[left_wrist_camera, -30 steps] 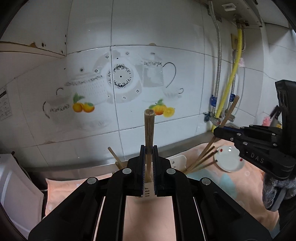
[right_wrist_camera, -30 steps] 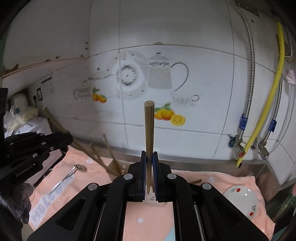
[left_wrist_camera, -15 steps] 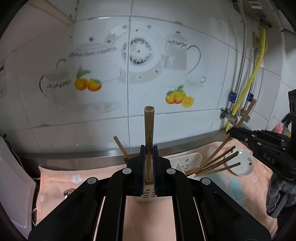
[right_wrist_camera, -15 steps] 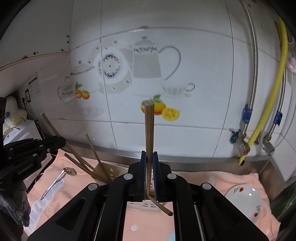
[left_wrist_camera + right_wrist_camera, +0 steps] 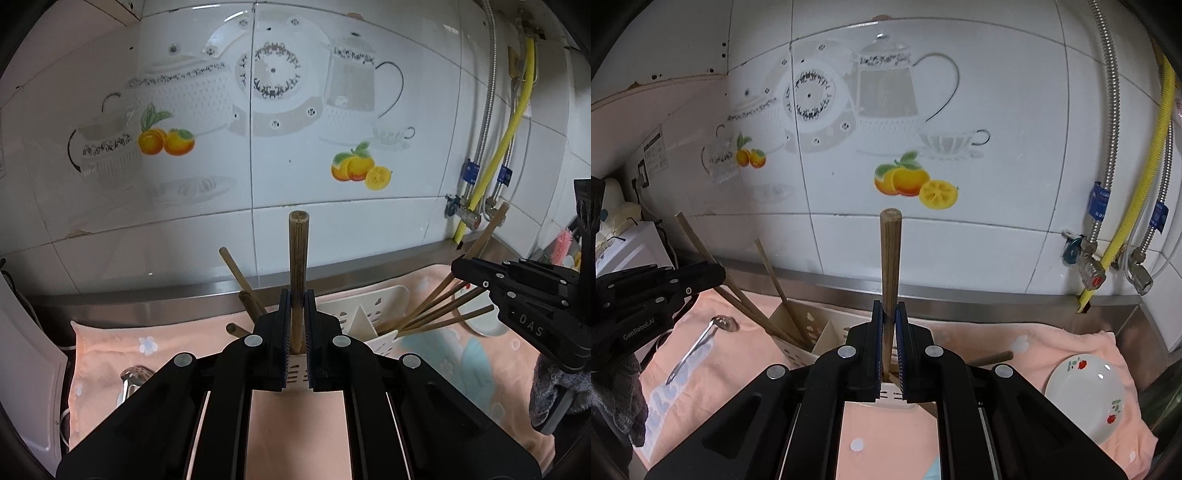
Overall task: Organize utensils
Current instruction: 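Lower both chopsticks into the holder and open both tools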
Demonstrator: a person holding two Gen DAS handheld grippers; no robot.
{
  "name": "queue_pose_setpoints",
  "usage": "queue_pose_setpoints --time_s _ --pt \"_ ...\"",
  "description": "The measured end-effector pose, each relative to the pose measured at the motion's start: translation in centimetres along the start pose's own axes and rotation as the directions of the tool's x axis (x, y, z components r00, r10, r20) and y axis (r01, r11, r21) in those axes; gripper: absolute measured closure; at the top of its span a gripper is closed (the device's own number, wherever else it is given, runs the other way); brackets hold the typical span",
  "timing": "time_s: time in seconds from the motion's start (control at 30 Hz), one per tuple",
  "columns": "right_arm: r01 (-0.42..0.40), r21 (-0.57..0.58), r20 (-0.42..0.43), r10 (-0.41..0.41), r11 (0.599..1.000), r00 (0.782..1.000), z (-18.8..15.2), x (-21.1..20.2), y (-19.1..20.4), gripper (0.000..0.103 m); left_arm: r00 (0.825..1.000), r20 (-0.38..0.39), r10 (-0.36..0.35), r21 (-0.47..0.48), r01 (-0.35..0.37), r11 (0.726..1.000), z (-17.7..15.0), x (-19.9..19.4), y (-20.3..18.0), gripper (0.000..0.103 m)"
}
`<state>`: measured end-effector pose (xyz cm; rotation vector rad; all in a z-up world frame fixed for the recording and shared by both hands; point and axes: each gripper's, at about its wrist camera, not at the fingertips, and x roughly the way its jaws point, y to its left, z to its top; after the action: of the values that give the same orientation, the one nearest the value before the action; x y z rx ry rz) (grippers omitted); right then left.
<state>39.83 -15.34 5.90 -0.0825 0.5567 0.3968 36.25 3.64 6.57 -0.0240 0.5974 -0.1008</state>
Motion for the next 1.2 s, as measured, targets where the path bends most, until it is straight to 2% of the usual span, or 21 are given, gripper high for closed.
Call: queue_pose_setpoints --time_s 0.3,0.57,0.8,0.93,1.03,1.13,1.2 --pt "0.002 -0.006 -0.030 -0.002 1.000 1.000 -0.8 1.2 0.2 0.096 0.999 -0.038 -0.007 -0.020 0.007 1.000 -0.7 1.3 0.6 0.097" --pt "0.001 -0.006 -0.028 -0.001 1.000 1.000 -0.9 1.1 0.3 0.096 0.999 -0.037 -0.004 -0.019 0.003 1.000 -0.8 1.2 0.7 0.095" --pt "0.005 -0.005 -0.016 -0.005 1.000 1.000 -0.7 0.3 0.3 0.089 0.999 -0.034 -0.002 -0.017 0.002 1.000 -1.0 0.8 0.7 0.093" --pt "0.008 -0.004 -0.007 -0.008 1.000 1.000 -0.7 -0.5 0.3 0.083 1.000 -0.026 0.004 -0.012 -0.004 1.000 -1.1 0.2 0.4 0.077" --pt "0.012 -0.006 -0.001 -0.012 1.000 1.000 -0.7 -1.2 0.2 0.079 1.000 -0.020 0.013 -0.011 -0.013 1.000 -1.3 -0.5 0.3 0.070" --pt "0.014 -0.003 0.006 -0.014 1.000 1.000 -0.8 -1.9 0.2 0.074 1.000 -0.012 0.019 -0.008 -0.019 1.000 -1.4 -1.3 0.2 0.068" --pt "0.018 -0.005 0.010 -0.018 1.000 1.000 -0.9 -2.5 0.2 0.070 1.000 -0.009 0.022 -0.012 -0.022 1.000 -1.7 -1.9 0.2 0.063"
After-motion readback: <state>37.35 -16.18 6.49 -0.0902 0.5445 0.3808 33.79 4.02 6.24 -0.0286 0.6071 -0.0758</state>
